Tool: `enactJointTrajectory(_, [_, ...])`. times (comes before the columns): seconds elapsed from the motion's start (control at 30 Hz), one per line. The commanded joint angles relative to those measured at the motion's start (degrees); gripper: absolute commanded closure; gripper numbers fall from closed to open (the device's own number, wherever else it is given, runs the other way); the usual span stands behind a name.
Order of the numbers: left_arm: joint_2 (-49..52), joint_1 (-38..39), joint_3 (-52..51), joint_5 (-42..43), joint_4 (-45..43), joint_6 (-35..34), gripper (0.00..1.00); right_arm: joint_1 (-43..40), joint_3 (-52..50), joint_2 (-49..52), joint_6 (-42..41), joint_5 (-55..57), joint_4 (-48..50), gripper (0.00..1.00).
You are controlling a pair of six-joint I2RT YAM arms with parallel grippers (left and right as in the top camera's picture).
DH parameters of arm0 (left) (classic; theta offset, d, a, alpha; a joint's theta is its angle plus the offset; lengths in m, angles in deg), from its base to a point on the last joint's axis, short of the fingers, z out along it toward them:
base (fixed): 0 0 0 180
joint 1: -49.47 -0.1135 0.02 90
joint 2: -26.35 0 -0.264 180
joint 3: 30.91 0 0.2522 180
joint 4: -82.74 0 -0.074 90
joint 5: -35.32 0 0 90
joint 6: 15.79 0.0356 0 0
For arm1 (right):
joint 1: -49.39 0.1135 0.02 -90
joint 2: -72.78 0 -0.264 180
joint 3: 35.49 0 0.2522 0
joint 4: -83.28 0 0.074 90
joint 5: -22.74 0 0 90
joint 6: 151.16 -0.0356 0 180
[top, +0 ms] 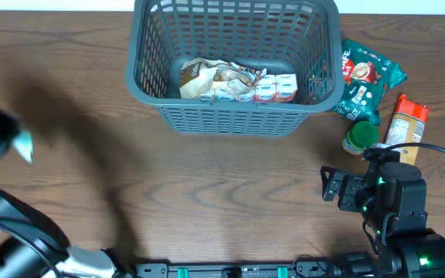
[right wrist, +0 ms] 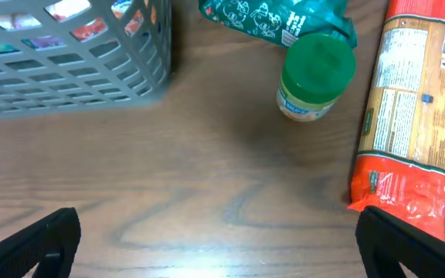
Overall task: Pack container
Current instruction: 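Lift the green item with the left gripper and drop it into the basket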
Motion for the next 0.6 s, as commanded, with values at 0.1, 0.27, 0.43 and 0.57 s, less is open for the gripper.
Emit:
enactJointTrajectory(0.1, [-3.23,15.06,23.74,1.90,8.94,7.85,0.94,-0.46,0.74,0.02,-0.87,0.22,0.15,0.01])
enactJointTrajectory(0.27, [-3.23,30.18,35.58,1.88,9.68,19.61,0.94,-0.46,0.74,0.02,-0.90,0.22,0.20,0.01])
enactJointTrajectory(0.43, [-2.93,45.00,37.16,1.68,8.31,42.29,0.94,-0.46,0.74,0.02,-0.87,0.22,0.87,0.01])
enactJointTrajectory(0.57, [-1.01,53.55,37.16,1.68,7.50,57.86,0.94,-0.46,0.74,0.02,-0.90,0.22,1.46,0.01])
